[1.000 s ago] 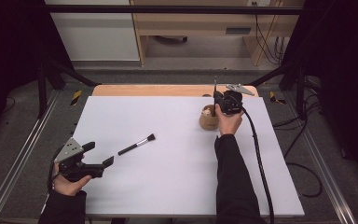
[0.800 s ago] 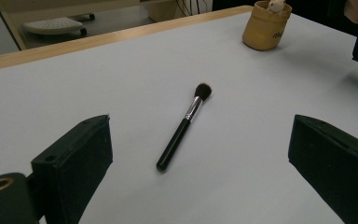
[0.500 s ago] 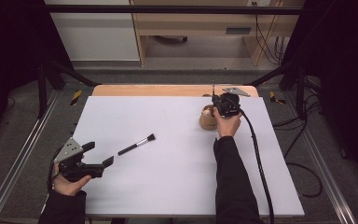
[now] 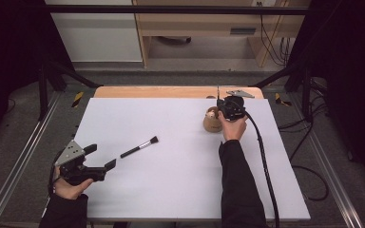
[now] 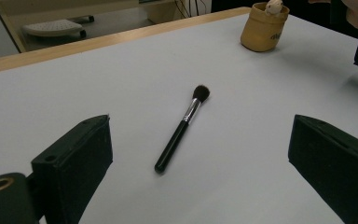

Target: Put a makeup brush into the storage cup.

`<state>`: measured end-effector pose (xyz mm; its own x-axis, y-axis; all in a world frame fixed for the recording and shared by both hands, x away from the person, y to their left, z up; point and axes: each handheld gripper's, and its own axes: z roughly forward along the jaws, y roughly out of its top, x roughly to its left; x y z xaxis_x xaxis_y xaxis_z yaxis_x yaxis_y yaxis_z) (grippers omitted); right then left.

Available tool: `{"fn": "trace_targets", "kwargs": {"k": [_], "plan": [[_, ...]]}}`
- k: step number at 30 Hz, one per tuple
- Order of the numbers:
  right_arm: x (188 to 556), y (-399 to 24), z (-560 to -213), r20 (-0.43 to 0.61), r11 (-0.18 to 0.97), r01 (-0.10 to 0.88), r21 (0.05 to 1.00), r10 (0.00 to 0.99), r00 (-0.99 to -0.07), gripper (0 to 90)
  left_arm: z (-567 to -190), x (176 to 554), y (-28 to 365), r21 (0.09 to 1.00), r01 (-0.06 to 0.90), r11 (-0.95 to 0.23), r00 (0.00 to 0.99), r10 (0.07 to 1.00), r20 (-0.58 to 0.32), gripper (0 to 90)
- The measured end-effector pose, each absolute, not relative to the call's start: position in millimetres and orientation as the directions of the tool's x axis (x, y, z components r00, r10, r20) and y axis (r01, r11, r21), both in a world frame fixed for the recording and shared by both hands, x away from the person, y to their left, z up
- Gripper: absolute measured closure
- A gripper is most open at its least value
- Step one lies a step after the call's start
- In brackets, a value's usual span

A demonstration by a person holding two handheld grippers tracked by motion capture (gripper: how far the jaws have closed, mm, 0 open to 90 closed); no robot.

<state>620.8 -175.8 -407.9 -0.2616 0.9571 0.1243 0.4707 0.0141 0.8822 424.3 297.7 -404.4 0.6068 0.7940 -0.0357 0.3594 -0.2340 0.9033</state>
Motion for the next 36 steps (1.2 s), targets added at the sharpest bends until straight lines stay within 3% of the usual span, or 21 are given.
{"fn": "trace_targets", "kwargs": {"k": [14,21,36], "plan": [[619,-176,-409,0.103,0.052,0.537,0.842,0.962,-0.255,85.1,-404,424,297,0.904,0.358,-0.236,0.61,0.791,-0.035,5.7],[614,-180,-400,0.106,0.053,0.531,0.846,0.959,-0.263,80.3,-404,424,296,0.904,0.357,-0.235,0.61,0.791,-0.035,5.7],[572,-185,-377,0.122,0.075,0.449,0.89,0.91,-0.395,46.5,-404,424,294,0.903,0.356,-0.24,0.61,0.792,-0.03,5.7]]}}
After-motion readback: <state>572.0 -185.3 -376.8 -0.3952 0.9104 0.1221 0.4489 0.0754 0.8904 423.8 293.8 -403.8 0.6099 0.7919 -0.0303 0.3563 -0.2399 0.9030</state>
